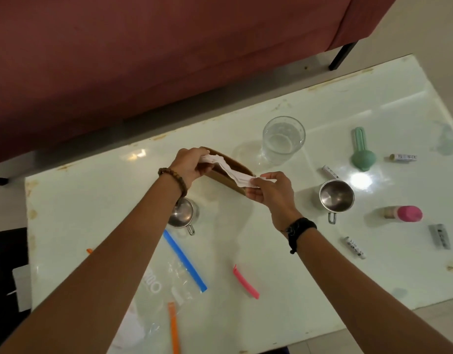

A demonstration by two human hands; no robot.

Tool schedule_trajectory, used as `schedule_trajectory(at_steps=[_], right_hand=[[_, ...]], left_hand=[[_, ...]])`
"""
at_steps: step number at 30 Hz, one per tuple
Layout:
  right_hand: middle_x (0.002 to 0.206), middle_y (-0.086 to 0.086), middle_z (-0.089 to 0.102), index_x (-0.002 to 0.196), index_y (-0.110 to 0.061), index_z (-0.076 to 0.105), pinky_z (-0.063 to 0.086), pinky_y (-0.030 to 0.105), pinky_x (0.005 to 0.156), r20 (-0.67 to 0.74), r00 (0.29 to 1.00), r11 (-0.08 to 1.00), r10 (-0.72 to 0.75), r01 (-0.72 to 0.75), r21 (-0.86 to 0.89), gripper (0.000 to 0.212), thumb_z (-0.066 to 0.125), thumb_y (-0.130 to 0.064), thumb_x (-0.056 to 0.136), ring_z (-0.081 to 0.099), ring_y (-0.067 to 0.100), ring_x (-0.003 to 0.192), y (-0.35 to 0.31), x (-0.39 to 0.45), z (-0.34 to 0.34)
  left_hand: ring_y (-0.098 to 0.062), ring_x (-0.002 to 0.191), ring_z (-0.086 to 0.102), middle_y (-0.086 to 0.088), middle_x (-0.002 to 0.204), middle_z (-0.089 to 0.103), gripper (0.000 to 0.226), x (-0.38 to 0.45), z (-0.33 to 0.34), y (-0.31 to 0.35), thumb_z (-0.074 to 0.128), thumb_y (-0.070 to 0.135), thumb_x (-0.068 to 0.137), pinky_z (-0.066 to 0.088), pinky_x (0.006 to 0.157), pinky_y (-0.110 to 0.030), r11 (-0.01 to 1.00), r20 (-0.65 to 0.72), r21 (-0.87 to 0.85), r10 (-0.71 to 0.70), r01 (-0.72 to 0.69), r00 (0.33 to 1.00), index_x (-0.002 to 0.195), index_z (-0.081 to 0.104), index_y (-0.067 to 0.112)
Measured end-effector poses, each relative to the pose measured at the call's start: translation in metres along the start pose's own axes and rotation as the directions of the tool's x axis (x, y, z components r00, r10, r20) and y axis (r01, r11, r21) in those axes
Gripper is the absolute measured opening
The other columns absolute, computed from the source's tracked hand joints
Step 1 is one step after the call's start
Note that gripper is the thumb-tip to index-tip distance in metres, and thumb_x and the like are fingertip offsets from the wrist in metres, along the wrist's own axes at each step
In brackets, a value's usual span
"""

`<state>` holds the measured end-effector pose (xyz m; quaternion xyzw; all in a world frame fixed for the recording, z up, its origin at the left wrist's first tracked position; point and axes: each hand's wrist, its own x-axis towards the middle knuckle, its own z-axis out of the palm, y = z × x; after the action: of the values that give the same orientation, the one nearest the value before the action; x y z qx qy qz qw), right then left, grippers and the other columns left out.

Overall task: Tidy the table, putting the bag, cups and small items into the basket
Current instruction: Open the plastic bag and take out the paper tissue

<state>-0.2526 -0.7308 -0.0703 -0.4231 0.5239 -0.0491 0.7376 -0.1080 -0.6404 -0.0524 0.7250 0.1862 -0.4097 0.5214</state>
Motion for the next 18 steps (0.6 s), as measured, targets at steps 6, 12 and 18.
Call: schedule_trajectory(at_steps=[6, 12, 18], right_hand=[[0.093, 0.026, 0.068, 0.108, 0.0, 0.055, 0.06, 0.036, 0.072, 0.043, 0.997, 0.943, -0.062, 0.073, -0.324, 0.025, 0.059, -0.014, 0.088, 0.065, 0.027, 0.063, 0.007, 0.012, -0.007], [0.095, 0.018, 0.068, 0.124, -0.012, 0.051, 0.038, 0.032, 0.069, 0.267, 0.891, 0.199, -0.368, 0.356, -0.913, 0.035, 0.032, -0.028, 0.101, 0.061, 0.038, 0.091, 0.003, 0.013, -0.022], [0.134, 0.011, 0.056, 0.134, -0.006, 0.047, 0.035, 0.021, 0.095, 0.414, 0.866, 0.572, -0.281, 0.498, -0.652, 0.039, 0.033, -0.02, 0.101, 0.05, 0.023, 0.124, -0.006, 0.025, -0.016]], left_hand=[[-0.012, 0.052, 0.048, -0.003, 0.081, 0.053, 0.03, 0.006, 0.009, -0.007, 0.048, 0.027, 0.092, 0.042, 0.04, -0.015, 0.995, -0.206, 0.083, 0.072, -0.056, 0.976, 0.116, 0.048, 0.01], [-0.016, 0.068, 0.055, -0.007, 0.111, 0.045, 0.038, -0.013, 0.017, -0.037, 0.038, 0.031, 0.096, 0.049, 0.057, -0.025, 0.97, -0.342, -0.19, 0.08, -0.153, 0.936, 0.129, 0.035, 0.013], [-0.024, 0.108, 0.051, -0.012, 0.136, 0.043, 0.051, -0.037, 0.043, -0.069, 0.034, 0.044, 0.095, 0.046, 0.086, -0.037, 0.902, -0.221, -0.422, -0.01, -0.086, 0.975, 0.136, 0.033, 0.013]])
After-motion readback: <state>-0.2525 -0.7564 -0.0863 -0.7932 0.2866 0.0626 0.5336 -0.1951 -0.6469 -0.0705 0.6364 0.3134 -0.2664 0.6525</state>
